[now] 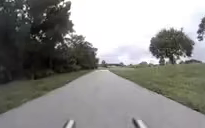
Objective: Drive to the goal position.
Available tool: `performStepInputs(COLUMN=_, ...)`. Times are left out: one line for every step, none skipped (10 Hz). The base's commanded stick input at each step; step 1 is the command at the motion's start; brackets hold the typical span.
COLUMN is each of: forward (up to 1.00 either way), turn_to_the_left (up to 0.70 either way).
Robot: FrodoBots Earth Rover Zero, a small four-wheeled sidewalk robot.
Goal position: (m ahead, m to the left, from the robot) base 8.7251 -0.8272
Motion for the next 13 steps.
performStepInputs(forward=0.7, turn_to_the_left=0.0)
performStepInputs(forward=0.7, turn_to_the_left=0.0)
performStepInputs(forward=0.7, turn_to_the_left=0.0)
performStepInputs(forward=0.7, turn_to_the_left=0.0)
performStepInputs(forward=0.7, turn_to_the_left=0.0)
performStepInputs(forward=0.7, turn_to_the_left=0.0)
performStepInputs(forward=0.7, turn_to_the_left=0.0)
performStepInputs(forward=0.7, turn_to_the_left=0.0)
performStepInputs(forward=0.7, turn_to_the_left=0.0)
performStepInputs(forward=0.7, turn_to_the_left=0.0)
performStepInputs(forward=0.7, turn_to_the_left=0.0)
performStepInputs(forward=0.7, turn_to_the_left=0.0)
performStepInputs(forward=0.7, turn_to_the_left=0.0)
